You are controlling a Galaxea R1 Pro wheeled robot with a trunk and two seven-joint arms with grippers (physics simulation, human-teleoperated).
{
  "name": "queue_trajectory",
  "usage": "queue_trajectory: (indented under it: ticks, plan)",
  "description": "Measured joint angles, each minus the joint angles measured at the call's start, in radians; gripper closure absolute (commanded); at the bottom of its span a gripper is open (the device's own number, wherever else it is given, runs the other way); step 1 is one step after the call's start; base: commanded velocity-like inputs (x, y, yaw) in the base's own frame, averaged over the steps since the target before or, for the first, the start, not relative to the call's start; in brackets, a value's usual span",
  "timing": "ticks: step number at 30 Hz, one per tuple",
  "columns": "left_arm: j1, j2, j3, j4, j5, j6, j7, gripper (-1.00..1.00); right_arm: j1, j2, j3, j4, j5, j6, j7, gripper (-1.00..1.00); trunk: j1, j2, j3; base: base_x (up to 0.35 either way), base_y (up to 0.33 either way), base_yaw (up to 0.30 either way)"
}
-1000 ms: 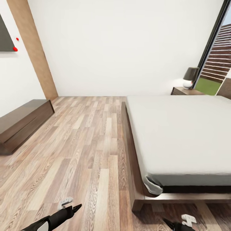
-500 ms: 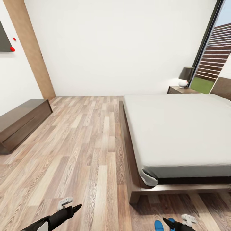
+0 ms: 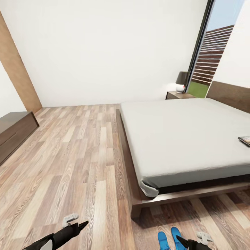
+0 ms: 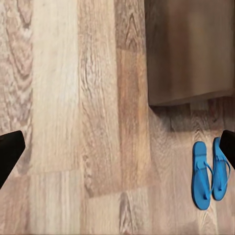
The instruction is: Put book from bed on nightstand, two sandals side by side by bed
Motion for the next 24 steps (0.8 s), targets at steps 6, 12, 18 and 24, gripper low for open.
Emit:
queue_trajectory:
  ticks: [6, 12, 18, 24]
  plan:
    - [0.0, 0.0, 0.0, 0.0, 0.0, 0.0, 0.0, -1.0, 0.0, 0.0, 0.0, 0.0, 0.0, 0.0, 0.0, -1.0, 0.0, 0.0, 0.0, 0.0, 0.0, -0.281]
    - [0.0, 0.0, 0.0, 0.0, 0.0, 0.0, 0.0, -1.0, 0.0, 0.0, 0.0, 0.0, 0.0, 0.0, 0.0, -1.0, 0.0, 0.0, 0.0, 0.0, 0.0, -0.278]
    - [0.0, 0.0, 0.0, 0.0, 0.0, 0.0, 0.0, -1.0, 0.0, 0.0, 0.0, 0.0, 0.0, 0.0, 0.0, -1.0, 0.0, 0.0, 0.0, 0.0, 0.0, -0.271]
    - [0.0, 0.0, 0.0, 0.0, 0.0, 0.0, 0.0, -1.0, 0.0, 0.0, 0.0, 0.0, 0.001, 0.0, 0.0, -1.0, 0.0, 0.0, 0.0, 0.0, 0.0, -0.271]
